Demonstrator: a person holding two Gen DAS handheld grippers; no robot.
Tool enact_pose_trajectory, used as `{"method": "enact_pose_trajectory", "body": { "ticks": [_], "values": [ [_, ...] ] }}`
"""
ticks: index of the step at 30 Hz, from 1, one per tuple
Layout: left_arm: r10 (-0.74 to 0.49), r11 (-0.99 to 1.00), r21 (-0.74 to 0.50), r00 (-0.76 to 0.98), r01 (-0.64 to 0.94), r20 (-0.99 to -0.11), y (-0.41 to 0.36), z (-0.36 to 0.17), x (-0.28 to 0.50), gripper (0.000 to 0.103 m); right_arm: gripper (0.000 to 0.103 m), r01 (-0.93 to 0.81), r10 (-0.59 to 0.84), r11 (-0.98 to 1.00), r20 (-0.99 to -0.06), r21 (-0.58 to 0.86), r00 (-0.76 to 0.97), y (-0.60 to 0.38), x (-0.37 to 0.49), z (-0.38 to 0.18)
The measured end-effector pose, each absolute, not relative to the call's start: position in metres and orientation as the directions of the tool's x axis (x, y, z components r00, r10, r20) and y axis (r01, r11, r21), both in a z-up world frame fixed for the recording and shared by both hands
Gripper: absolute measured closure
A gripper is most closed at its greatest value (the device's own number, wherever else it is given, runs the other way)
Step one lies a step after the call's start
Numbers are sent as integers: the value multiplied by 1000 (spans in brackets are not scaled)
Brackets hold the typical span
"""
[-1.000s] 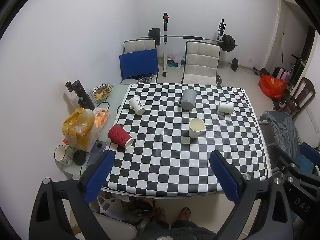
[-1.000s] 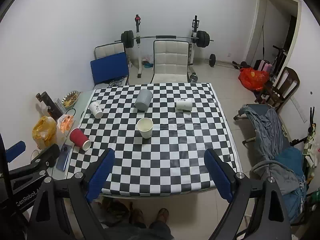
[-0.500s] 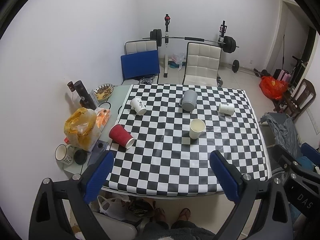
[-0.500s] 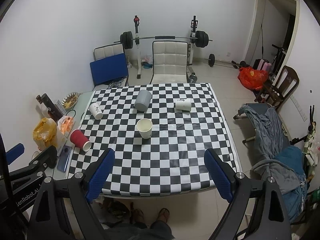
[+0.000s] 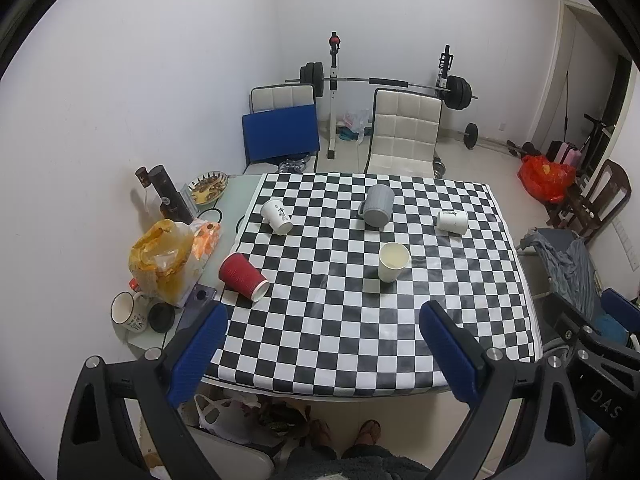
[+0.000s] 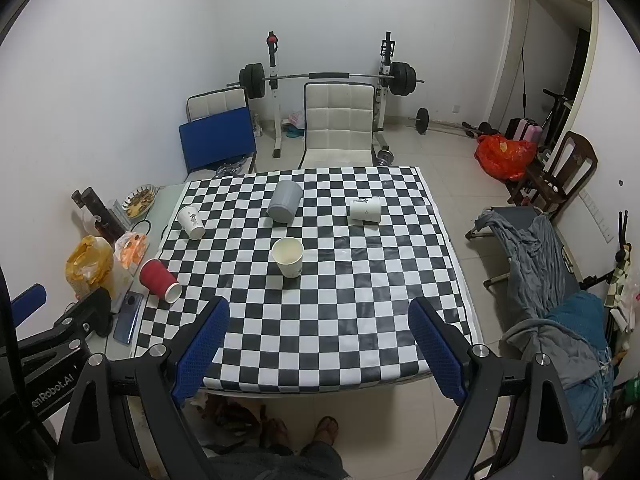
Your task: Flip cup upright
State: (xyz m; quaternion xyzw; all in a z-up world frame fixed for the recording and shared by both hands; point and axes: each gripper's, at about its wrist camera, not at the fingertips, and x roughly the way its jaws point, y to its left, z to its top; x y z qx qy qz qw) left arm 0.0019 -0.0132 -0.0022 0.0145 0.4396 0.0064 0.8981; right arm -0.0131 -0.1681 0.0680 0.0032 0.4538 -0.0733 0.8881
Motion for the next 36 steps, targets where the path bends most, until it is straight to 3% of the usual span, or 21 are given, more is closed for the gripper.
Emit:
{"method": "enact_pose_trajectory", "body": {
  "ticks": [36],
  "values": [
    [30, 1000, 28, 623, -13, -782, -15, 7, 9, 5, 11, 135, -132, 989, -802, -64, 583, -172, -11, 76]
  ]
}}
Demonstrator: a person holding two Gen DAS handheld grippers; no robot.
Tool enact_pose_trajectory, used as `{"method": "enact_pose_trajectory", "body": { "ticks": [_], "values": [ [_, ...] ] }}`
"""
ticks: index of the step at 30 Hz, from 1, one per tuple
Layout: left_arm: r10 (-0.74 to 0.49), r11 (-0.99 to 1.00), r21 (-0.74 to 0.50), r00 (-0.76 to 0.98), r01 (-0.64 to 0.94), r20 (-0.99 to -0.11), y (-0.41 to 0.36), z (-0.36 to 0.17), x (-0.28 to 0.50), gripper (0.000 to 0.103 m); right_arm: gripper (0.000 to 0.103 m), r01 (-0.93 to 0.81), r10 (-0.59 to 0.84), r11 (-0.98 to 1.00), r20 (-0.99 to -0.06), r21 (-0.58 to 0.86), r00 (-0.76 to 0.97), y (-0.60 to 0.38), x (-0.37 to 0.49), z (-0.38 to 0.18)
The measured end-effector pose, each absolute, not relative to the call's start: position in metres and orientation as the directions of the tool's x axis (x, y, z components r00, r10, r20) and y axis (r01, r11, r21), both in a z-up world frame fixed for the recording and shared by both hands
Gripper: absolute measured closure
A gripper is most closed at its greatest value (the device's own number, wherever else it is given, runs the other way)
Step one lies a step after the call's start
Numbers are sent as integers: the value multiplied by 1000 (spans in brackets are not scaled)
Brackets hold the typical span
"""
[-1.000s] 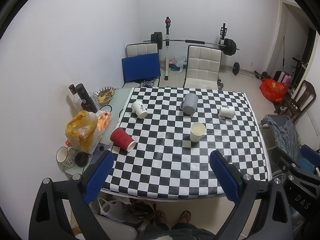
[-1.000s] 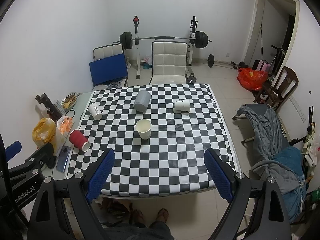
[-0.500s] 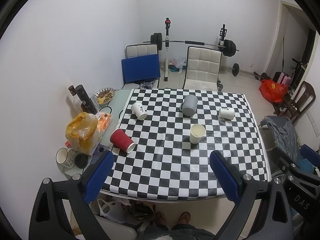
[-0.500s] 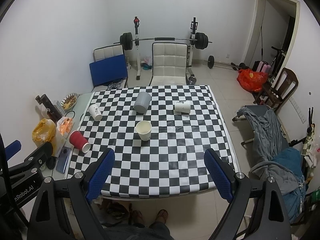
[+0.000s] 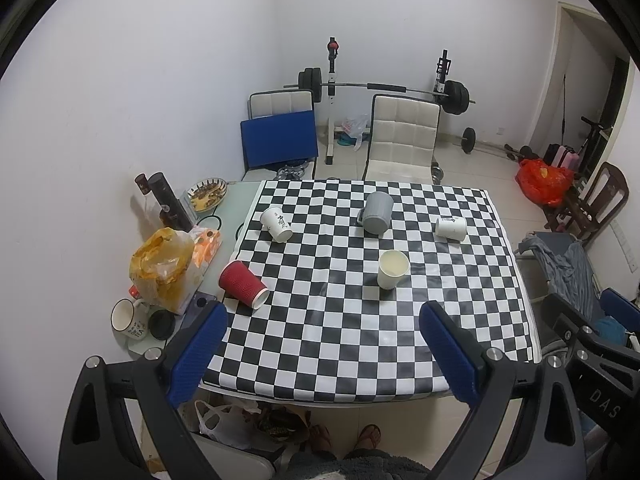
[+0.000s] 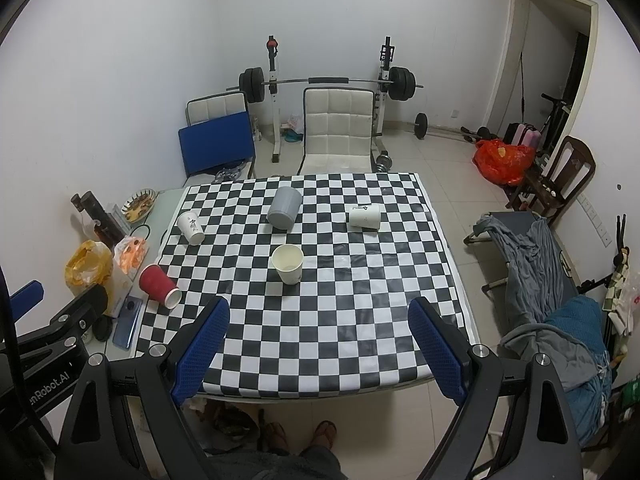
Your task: Flip cup upright
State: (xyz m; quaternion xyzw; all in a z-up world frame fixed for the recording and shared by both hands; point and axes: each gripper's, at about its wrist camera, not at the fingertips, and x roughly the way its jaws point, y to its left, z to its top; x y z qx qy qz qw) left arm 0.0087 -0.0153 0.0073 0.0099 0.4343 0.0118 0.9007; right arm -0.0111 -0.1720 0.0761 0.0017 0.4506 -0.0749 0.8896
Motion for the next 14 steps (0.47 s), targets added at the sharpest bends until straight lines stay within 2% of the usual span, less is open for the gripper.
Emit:
{"method": "enact_pose_trajectory", "body": {
  "ticks": [14],
  "values": [
    [31, 999, 29, 624, -14, -781, -16, 6, 7, 5, 11, 132, -132, 989, -800, -67, 585, -173, -12, 76]
  ]
}}
